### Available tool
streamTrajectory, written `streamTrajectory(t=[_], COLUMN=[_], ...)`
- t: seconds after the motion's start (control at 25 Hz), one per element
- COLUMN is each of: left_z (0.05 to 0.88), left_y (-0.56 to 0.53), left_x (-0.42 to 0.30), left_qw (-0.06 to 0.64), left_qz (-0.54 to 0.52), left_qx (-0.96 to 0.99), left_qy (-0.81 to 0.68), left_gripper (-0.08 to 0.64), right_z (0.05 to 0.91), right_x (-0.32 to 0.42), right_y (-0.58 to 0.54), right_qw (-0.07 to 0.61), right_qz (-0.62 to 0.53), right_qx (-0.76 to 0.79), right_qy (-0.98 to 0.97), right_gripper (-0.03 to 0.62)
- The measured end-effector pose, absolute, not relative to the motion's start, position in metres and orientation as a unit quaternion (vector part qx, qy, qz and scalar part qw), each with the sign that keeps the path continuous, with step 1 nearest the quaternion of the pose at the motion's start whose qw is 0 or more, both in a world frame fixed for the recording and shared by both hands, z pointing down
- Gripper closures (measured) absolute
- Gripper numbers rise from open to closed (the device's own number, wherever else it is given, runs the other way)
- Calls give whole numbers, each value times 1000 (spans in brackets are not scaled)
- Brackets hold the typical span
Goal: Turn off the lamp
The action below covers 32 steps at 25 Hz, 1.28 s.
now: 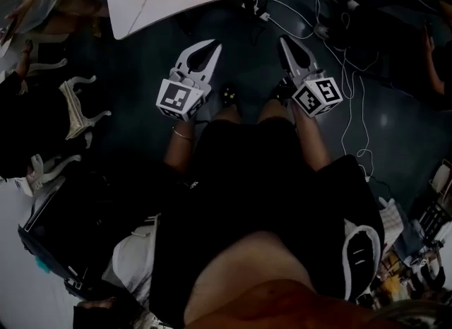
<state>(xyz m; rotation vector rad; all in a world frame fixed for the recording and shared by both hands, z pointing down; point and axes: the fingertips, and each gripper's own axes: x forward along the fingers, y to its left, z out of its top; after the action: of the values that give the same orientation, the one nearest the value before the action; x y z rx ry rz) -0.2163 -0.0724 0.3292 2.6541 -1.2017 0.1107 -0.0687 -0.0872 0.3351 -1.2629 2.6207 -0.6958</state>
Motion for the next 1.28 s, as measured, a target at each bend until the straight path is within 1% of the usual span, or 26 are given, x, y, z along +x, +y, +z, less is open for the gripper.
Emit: streamTrajectory(t=[0.16, 0.48, 0.64, 0.8, 1.08, 1.2, 1.28], left_z=[350, 375, 395, 412, 439, 451, 456], left_y=[-88, -125, -138, -150, -160, -162, -162], left_x=[-209, -178, -168, -162, -160, -162, -161], left_qw=[129, 132, 128, 132, 134, 135, 151], left_qz=[45, 45, 56, 58, 71, 69, 61], left_qx=[914, 920, 917, 911, 906, 902, 900], left_qy=[-383, -366, -374, -387, -395, -404, -405], left_gripper=[552, 552, 552, 552, 552, 552, 551], right_z=[357, 398, 424, 448, 482, 492, 499], right_x=[-69, -49, -46, -49, -53, -58, -61], right_y=[-102, -151, -175, -195, -224, -232, -238], right_qw=[58, 11, -10, -27, -32, -36, -44], right_qz=[-236, -227, -232, -232, -239, -238, -236], right_qx=[-446, -467, -465, -455, -450, -444, -443], right_qy=[861, 855, 855, 859, 860, 863, 864], right_gripper=[581, 559, 518, 505, 462, 462, 462])
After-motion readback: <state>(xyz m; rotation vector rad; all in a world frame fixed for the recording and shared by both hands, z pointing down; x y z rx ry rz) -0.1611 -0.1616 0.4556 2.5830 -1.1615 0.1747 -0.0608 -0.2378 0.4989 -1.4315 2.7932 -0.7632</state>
